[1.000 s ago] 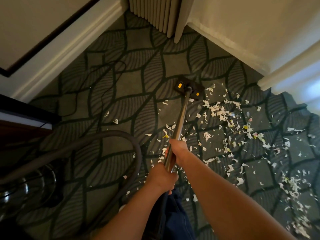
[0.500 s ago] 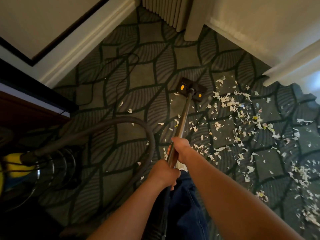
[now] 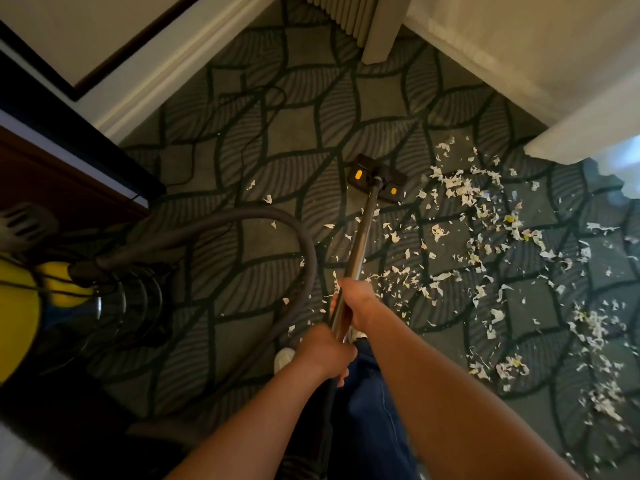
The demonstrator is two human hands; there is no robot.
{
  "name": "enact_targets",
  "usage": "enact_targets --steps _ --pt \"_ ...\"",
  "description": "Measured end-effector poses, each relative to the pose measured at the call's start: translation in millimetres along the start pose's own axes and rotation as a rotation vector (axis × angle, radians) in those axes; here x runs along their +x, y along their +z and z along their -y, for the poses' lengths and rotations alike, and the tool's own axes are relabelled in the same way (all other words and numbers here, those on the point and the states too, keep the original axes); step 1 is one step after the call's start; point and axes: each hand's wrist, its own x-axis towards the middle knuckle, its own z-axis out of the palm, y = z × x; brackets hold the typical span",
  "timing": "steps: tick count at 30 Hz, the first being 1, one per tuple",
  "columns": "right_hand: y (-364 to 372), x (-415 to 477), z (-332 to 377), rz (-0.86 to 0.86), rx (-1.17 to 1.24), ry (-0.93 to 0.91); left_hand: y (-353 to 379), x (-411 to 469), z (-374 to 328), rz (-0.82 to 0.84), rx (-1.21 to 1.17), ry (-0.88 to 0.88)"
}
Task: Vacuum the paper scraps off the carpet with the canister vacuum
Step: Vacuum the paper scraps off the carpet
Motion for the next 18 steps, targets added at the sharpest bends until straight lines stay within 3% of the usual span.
enact_targets --steps 6,18 --pt "0.6 -4.4 -17.1 -0.028 -0.02 -0.018 6.1 -3.2 17.5 -0.002 0.057 -0.028" --pt "14.4 -15.9 -83.0 0.097 -0.021 0.031 6.0 -17.5 77.8 -0.078 0.35 -0.088"
